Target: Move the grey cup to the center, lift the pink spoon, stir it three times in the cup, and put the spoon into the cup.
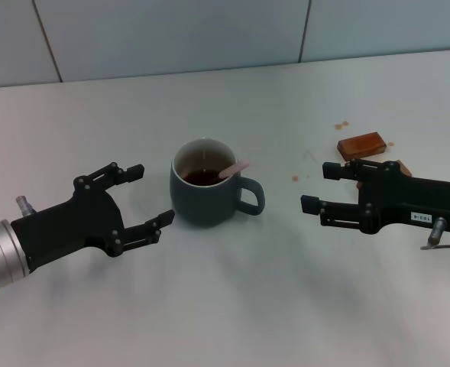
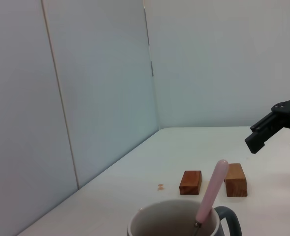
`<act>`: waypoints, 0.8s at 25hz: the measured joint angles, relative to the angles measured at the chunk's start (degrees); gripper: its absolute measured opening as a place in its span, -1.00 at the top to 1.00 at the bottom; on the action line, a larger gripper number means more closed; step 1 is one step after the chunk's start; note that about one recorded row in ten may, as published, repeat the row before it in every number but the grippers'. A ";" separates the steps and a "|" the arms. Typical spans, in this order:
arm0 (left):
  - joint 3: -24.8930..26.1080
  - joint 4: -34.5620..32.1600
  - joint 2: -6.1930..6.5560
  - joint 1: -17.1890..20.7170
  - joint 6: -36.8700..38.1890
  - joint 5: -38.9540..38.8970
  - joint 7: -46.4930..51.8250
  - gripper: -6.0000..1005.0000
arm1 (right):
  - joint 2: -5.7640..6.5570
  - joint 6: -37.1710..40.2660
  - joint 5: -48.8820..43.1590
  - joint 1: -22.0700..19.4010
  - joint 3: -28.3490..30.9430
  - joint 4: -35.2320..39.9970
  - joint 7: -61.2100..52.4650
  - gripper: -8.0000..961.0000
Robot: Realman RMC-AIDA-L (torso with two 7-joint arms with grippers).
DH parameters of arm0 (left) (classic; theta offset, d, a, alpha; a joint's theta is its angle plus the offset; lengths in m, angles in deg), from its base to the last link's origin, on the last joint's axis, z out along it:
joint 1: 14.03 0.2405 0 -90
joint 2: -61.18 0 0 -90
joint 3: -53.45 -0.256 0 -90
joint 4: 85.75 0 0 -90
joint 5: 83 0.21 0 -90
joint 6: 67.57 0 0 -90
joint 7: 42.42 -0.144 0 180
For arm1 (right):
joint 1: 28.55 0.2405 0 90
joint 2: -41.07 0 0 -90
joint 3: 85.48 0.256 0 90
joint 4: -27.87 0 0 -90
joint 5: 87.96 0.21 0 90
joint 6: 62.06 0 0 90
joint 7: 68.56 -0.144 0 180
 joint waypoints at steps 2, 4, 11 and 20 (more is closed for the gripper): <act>0.13 0.01 0.00 0.03 0.02 0.02 0.00 -0.67 | 0.00 0.01 -0.01 0.05 0.04 0.00 -0.60 -0.59; 0.17 0.03 0.00 0.04 0.02 0.06 0.00 -0.67 | 0.00 0.01 -0.01 0.10 0.06 0.00 -0.74 -0.59; 0.30 0.10 0.00 0.00 0.02 0.21 -0.01 -0.67 | 0.00 0.02 -0.01 0.41 0.11 -0.17 -0.78 -0.59; 0.32 0.26 0.00 -0.04 0.02 0.11 -0.01 -0.67 | -0.08 -0.27 0.18 0.59 0.51 -0.79 -0.38 -0.59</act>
